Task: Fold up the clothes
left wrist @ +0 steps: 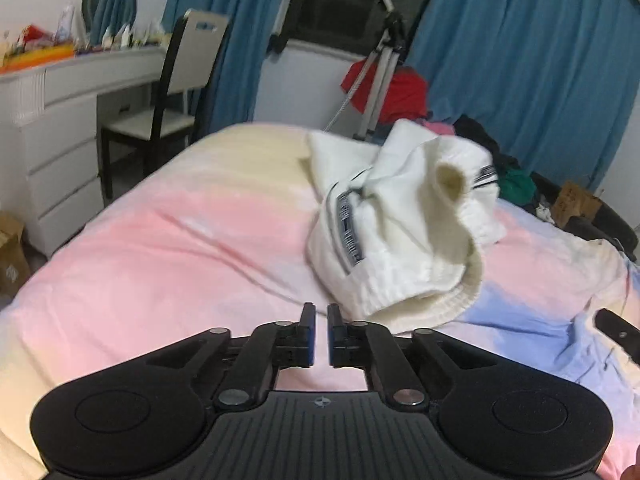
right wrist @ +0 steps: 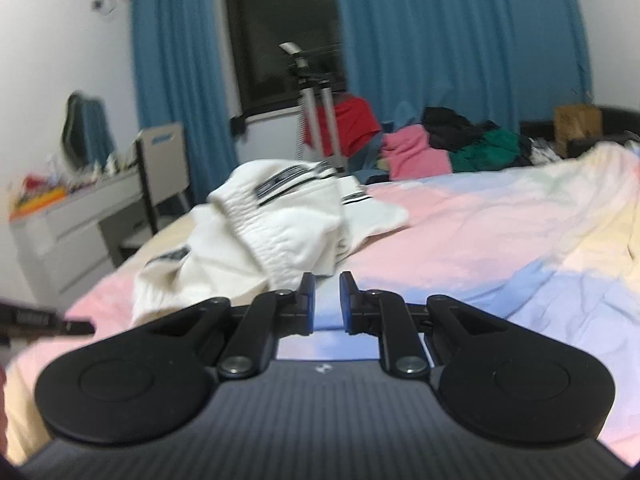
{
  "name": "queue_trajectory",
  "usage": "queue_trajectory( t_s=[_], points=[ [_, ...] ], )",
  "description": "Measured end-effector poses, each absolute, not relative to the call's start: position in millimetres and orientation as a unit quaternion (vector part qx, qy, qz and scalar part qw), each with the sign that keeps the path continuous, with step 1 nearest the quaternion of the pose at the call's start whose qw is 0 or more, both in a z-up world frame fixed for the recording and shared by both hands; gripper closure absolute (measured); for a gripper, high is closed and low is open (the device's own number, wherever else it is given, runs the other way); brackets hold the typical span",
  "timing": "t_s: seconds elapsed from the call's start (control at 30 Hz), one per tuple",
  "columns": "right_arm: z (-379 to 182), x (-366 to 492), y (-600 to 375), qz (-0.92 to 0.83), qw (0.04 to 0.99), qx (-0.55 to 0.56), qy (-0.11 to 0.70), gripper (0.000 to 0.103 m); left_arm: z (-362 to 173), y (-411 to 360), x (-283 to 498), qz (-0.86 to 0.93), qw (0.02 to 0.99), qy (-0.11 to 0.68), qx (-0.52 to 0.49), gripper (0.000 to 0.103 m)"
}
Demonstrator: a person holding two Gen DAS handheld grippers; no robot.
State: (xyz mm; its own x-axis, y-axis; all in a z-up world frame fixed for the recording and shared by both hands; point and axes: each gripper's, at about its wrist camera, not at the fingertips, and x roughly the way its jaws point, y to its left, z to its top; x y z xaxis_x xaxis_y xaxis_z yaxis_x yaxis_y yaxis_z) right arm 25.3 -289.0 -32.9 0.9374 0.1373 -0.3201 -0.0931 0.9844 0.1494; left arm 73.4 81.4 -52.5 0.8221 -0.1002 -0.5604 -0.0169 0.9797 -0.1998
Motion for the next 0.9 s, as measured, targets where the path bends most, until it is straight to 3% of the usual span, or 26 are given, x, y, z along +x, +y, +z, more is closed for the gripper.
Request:
queue_trajectory(
  t_s=[0.1, 0.23, 0.27, 0.4, 0.57, 0.67, 0.7, 0.73, 0.77, 0.83, 0.9],
  points=[
    [-28, 29, -270, 0.091, 0.982, 0.034, 0.162, 0.086, -46, 72, 63, -0.033, 0.956, 0.274, -0.097, 0.083],
    [-17, 62, -239, 0.11, 0.979, -0.013, 0.17, 0.084, -40, 63, 64, -0.042, 0.964, 0.249, -0.082, 0.067],
    [-15, 71, -231, 0.114, 0.978, -0.024, 0.172, 0.082, -40, 62, 66, -0.041, 0.966, 0.242, -0.078, 0.06],
    [-6, 112, -199, 0.119, 0.974, -0.072, 0.179, 0.049, -48, 70, 82, -0.026, 0.969, 0.232, -0.075, 0.058],
    [-10, 174, -171, 0.068, 0.972, -0.118, 0.19, 0.049, -54, 75, 101, -0.03, 0.978, 0.197, -0.07, 0.05],
    [-17, 204, -162, 0.031, 0.968, -0.139, 0.206, 0.052, -61, 75, 112, -0.041, 0.979, 0.187, -0.065, 0.047],
    [-19, 211, -160, 0.023, 0.967, -0.147, 0.208, 0.056, -63, 75, 116, -0.046, 0.979, 0.189, -0.067, 0.047],
    [-20, 212, -159, 0.021, 0.967, -0.156, 0.2, 0.068, -66, 76, 120, -0.053, 0.977, 0.193, -0.073, 0.047],
    [-20, 214, -159, 0.017, 0.967, -0.166, 0.193, 0.072, -68, 78, 123, -0.06, 0.975, 0.196, -0.081, 0.047],
    [-16, 210, -163, 0.002, 0.968, -0.173, 0.182, 0.09, -70, 81, 126, -0.071, 0.973, 0.197, -0.096, 0.047],
    [-9, 202, -176, -0.006, 0.971, -0.161, 0.177, 0.093, -70, 83, 127, -0.079, 0.972, 0.194, -0.103, 0.047]
  ],
)
